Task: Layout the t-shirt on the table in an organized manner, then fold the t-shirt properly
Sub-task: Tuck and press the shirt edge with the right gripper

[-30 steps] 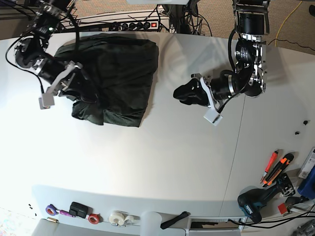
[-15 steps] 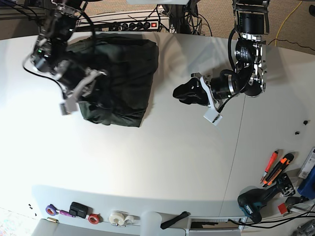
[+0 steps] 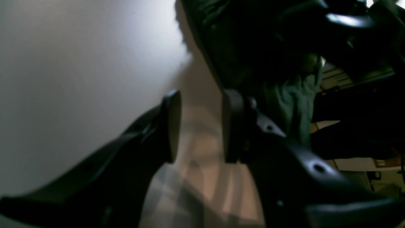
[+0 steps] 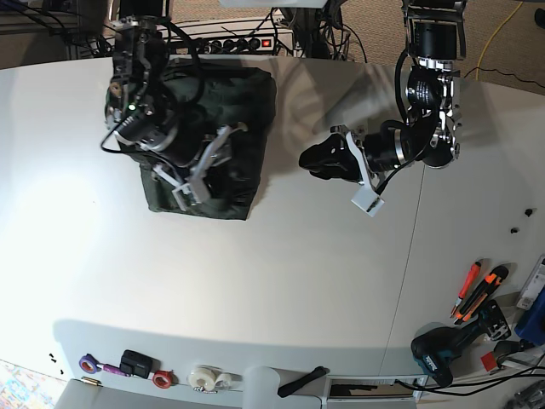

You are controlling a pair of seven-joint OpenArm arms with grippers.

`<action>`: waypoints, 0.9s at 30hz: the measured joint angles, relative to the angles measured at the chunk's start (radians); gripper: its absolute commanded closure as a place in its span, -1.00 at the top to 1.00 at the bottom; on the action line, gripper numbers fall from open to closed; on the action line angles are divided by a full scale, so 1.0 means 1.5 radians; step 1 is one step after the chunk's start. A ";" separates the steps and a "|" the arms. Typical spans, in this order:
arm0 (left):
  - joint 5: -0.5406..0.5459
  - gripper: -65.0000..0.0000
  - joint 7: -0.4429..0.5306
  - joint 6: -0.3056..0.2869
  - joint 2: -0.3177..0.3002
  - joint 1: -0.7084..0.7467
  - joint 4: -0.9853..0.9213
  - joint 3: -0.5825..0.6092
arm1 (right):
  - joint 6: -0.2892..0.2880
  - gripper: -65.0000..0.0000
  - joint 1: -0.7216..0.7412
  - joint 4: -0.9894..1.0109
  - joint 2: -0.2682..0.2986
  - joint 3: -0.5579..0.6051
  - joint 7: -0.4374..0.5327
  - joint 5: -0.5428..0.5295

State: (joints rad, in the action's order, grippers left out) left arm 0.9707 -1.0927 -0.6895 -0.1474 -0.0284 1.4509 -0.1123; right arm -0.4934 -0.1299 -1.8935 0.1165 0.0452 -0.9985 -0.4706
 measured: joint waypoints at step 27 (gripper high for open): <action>0.000 -0.38 -0.005 0.000 0.000 0.000 0.000 0.000 | -0.094 0.00 -0.032 0.002 0.067 -0.426 -0.145 -0.107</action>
State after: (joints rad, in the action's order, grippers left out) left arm 0.9703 -1.1000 -0.6895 -0.1474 -0.0284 1.4509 -0.1123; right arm -0.6338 -0.1772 -1.8908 0.2169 -0.5941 -1.2163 -0.6304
